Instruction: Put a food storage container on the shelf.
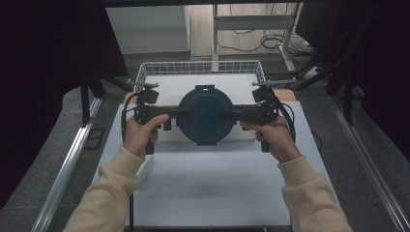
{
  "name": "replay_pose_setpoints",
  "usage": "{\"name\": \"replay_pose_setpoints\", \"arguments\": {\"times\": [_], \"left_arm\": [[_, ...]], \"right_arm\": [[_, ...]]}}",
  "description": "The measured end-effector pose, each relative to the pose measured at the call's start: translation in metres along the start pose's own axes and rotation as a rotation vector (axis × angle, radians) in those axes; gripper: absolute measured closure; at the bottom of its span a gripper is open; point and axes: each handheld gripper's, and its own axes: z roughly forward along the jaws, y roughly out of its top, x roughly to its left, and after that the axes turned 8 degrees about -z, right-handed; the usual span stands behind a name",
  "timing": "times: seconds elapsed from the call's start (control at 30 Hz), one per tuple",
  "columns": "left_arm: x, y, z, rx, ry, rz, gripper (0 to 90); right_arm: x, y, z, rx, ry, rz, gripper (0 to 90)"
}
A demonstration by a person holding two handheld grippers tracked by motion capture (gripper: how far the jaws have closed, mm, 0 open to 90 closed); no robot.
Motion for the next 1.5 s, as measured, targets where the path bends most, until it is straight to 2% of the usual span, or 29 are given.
{"name": "replay_pose_setpoints", "arguments": {"times": [0.2,0.5,0.8,1.0,1.13,1.23,1.33,1.5], "left_arm": [[-0.002,0.006,-0.003,-0.005,-0.004,0.002,37.8],[-0.008,0.026,-0.007,-0.009,0.005,0.024,37.8],[-0.006,0.041,-0.008,-0.012,-0.014,0.011,37.8],[-0.002,0.049,-0.005,-0.026,-0.013,0.019,37.8],[0.004,0.056,-0.003,-0.03,-0.014,0.003,37.8],[0.008,0.063,-0.003,-0.033,-0.03,-0.02,37.8],[0.009,0.064,-0.002,-0.037,-0.032,-0.024,37.8],[0.011,0.071,-0.002,-0.039,-0.009,-0.026,37.8]], "right_arm": [[0.0,0.007,0.0,-0.001,0.001,-0.004,38.5],[-0.003,0.026,-0.002,0.0,0.003,-0.009,38.5],[-0.005,0.044,-0.002,0.007,-0.008,-0.028,38.5],[-0.014,0.056,0.003,0.026,-0.003,-0.043,38.6],[-0.019,0.063,0.009,0.031,-0.002,-0.036,38.6],[-0.021,0.068,0.01,0.023,-0.007,-0.039,38.6],[-0.022,0.07,0.011,0.021,-0.01,-0.042,38.6],[-0.029,0.074,0.018,0.027,0.005,-0.024,38.6]]}}
